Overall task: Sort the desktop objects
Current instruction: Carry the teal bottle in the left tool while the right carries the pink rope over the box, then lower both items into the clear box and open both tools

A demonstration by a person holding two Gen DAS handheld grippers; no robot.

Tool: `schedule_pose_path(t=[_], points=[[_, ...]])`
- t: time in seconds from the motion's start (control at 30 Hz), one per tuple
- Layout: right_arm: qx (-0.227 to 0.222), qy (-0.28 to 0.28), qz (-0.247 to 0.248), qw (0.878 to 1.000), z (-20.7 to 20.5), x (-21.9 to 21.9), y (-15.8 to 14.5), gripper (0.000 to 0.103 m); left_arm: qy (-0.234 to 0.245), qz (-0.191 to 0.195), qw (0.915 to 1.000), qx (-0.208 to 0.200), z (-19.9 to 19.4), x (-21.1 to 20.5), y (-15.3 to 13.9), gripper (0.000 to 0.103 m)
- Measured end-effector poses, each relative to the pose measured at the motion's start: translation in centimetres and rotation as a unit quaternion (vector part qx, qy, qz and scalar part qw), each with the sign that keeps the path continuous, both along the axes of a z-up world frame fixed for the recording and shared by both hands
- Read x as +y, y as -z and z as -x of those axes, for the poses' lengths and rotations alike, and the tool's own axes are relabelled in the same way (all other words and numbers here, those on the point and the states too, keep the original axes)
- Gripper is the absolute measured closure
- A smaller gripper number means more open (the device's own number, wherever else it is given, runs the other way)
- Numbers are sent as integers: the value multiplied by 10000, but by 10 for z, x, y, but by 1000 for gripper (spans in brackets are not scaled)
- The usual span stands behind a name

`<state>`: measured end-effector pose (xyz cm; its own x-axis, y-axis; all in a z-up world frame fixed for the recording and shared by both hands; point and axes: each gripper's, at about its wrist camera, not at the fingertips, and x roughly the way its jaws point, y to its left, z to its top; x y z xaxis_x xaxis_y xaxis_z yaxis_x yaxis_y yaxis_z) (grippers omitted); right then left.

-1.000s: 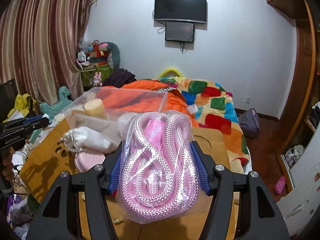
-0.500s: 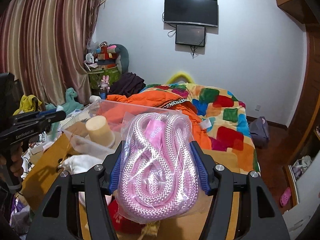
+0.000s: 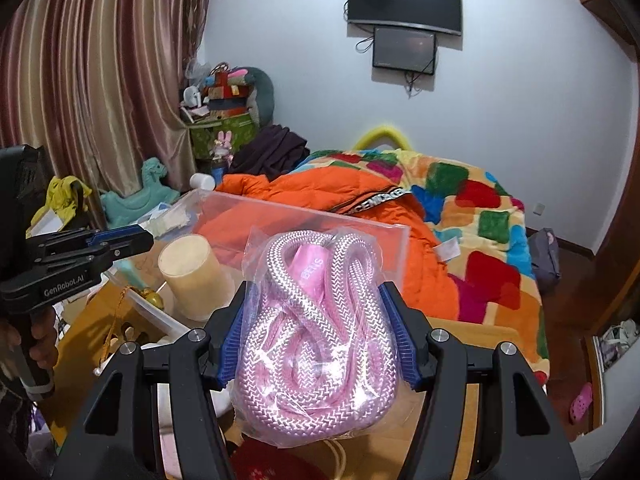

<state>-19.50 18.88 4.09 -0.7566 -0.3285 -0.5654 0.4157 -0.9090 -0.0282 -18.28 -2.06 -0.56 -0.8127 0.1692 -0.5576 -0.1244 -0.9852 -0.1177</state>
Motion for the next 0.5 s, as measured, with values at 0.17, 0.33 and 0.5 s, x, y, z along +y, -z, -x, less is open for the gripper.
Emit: schedule_pose_path(t=[0.17,0.33,0.5], points=[[-105,-152,-66,9998,9,-13,11,45,-27,5,10000,-75,1,0,5,85],[-113,-206,-90,9997,14,-18,15,45,0,32,10000,-84,-2,2,6,85],[-118,-231,-218,9994,20,-26,16,53,12,-23,10000,-68,-5,4,5,85]])
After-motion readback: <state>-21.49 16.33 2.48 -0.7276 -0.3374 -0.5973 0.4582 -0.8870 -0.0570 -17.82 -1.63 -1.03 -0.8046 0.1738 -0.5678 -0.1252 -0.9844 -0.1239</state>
